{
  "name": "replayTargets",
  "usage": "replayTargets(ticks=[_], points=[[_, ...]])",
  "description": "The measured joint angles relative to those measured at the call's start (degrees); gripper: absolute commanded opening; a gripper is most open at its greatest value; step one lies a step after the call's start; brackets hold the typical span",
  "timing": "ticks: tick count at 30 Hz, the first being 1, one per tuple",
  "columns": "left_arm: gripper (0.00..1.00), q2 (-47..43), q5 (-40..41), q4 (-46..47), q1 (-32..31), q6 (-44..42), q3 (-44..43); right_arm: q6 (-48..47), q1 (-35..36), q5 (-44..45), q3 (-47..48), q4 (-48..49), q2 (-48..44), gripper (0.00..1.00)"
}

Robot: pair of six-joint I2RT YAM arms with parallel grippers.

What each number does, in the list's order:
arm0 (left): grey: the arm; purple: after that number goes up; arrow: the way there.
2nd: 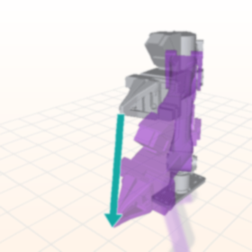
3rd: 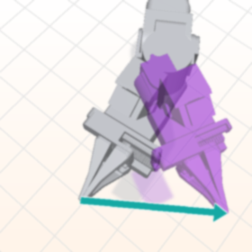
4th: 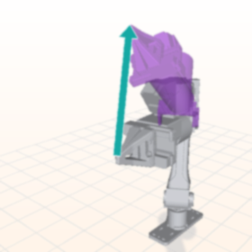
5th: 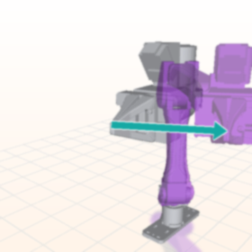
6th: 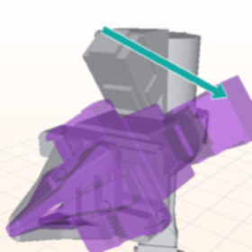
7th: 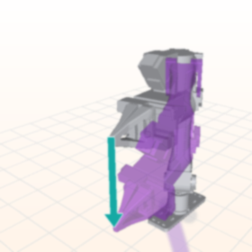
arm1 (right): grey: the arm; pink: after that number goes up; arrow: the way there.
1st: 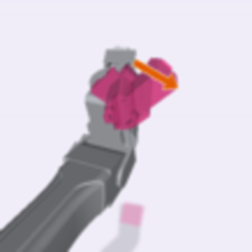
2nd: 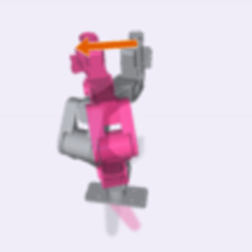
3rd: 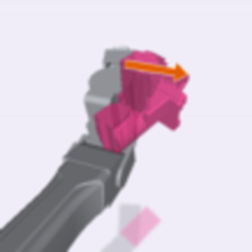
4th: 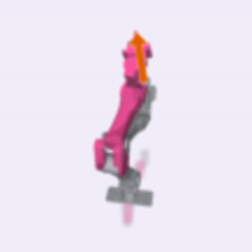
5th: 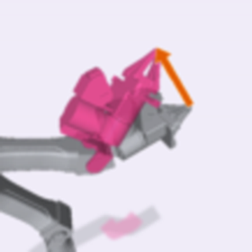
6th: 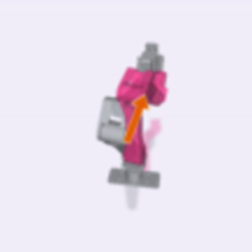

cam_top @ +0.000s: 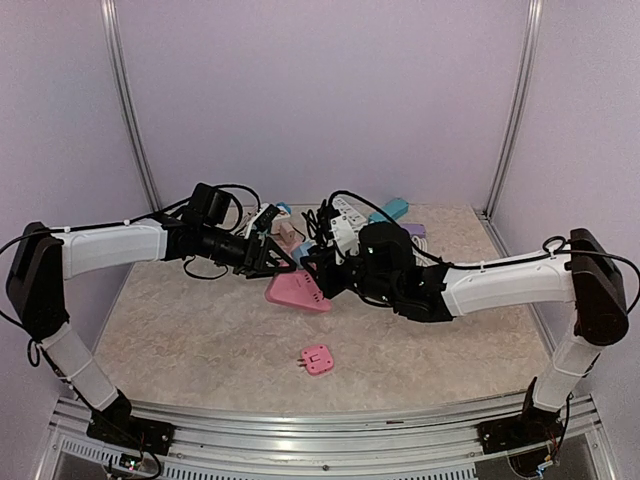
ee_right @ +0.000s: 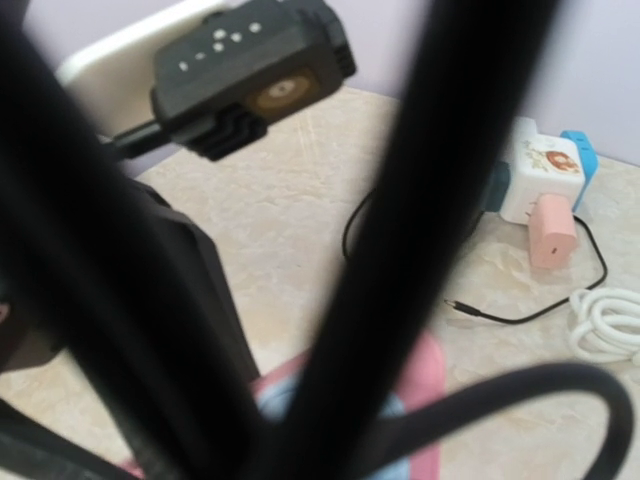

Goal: Pull the plug off the socket
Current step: Remove the plug from the socket.

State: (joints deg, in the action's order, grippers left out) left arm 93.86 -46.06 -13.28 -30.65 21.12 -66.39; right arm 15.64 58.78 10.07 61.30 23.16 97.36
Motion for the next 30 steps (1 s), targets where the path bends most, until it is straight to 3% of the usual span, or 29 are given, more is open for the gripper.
replayTargets(ticks=[30], points=[[0.25,0.6,0.2,0.3,0.3,1.7,0.7,-4.1,2.3,5.2,0.9,-1.9,0.1,0.00]])
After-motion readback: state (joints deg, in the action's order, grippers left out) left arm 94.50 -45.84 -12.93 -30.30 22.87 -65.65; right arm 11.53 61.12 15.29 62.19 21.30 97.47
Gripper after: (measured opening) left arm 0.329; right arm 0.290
